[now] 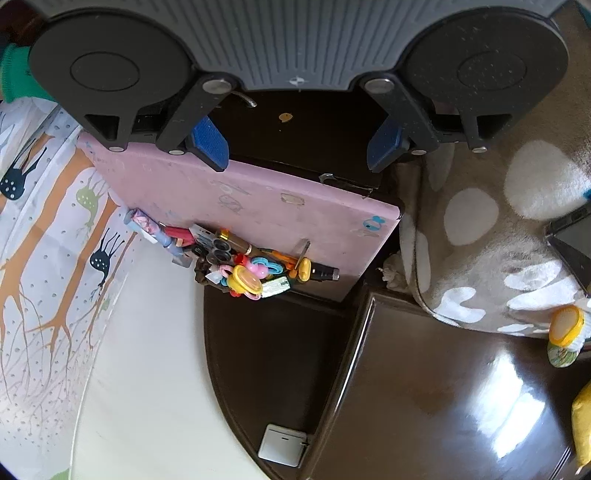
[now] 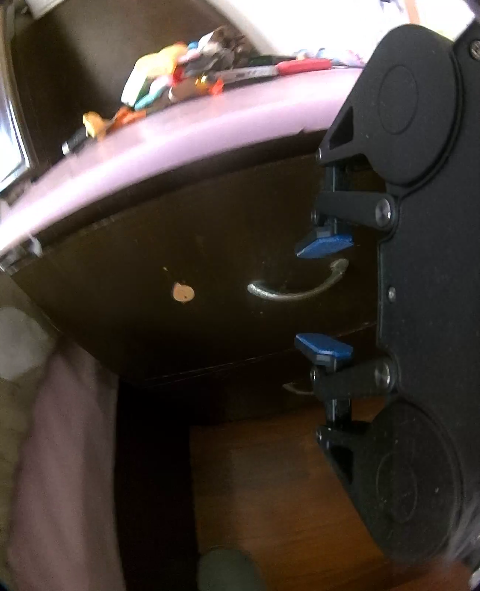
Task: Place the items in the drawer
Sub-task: 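Reach the right tool down and grasp the metal drawer handle, then pull the drawer open by its handle with the right tool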
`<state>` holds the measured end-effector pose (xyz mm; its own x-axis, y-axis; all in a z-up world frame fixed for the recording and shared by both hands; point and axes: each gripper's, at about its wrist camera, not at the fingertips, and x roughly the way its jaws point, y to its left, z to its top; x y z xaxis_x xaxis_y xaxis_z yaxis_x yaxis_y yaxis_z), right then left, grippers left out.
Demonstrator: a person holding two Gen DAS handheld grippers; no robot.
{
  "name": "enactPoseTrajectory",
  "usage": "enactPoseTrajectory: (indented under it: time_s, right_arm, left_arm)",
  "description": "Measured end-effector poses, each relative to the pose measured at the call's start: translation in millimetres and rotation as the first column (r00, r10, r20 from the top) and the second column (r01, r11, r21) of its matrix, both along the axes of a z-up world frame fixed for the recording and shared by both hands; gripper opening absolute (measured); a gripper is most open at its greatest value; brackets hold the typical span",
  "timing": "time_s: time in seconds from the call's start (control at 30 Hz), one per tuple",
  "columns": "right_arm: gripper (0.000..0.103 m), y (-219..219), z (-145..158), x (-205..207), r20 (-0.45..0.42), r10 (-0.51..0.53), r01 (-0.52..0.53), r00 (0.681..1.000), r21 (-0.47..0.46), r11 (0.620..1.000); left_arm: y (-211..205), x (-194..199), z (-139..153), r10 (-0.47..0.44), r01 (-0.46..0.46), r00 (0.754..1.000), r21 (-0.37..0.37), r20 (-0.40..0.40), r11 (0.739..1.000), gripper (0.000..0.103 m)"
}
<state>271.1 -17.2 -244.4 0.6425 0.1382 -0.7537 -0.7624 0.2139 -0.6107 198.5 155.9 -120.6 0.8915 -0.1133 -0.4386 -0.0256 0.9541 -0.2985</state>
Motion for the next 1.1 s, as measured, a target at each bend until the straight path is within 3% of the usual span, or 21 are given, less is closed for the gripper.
enactPoseTrajectory:
  time_s: [0.13,0.23,0.27,0.3,0.57,0.83,1.1]
  right_arm:
    - [0.034,7.5,-11.2,8.1,-0.029,0.025,-0.027,0.999,-0.062,0.998]
    - [0.023,13.2,-16.2,11.4,-0.055,0.033,-0.039,0.998,-0.102,0.994]
    - [0.015,15.0,-19.2,11.7,-0.057,0.038,-0.044,0.998,-0.12,0.992]
    - [0.014,16.1,-22.0,11.9,-0.06,0.044,-0.051,0.997,-0.132,0.99]
    - [0.018,22.4,-23.1,3.7,-0.073,0.043,-0.056,0.996,-0.184,0.981]
    - [0.018,16.9,-10.3,-45.5,-0.089,0.083,-0.097,0.993,-0.165,0.982]
    - [0.019,11.6,-3.2,-52.2,-0.084,0.055,-0.067,0.995,-0.15,0.986]
  left_arm:
    - [3.0,0.8,-1.0,-0.001,0.001,1.0,-0.013,0.0,1.0,0.083]
    - [3.1,0.6,-0.6,-0.004,0.004,1.0,-0.014,0.004,1.0,0.083]
    - [3.2,0.1,-0.5,-0.004,0.004,1.0,-0.015,0.005,1.0,0.083]
    - [3.5,-0.5,-0.4,-0.004,0.004,1.0,-0.016,0.007,1.0,0.083]
    - [3.2,-3.8,3.6,-0.004,0.005,0.999,-0.018,0.032,1.0,0.083]
    - [0.7,-5.8,5.9,-0.011,0.011,0.999,-0.01,0.041,1.0,0.083]
    - [-4.6,-5.0,5.3,-0.018,0.018,0.999,0.004,0.037,1.0,0.083]
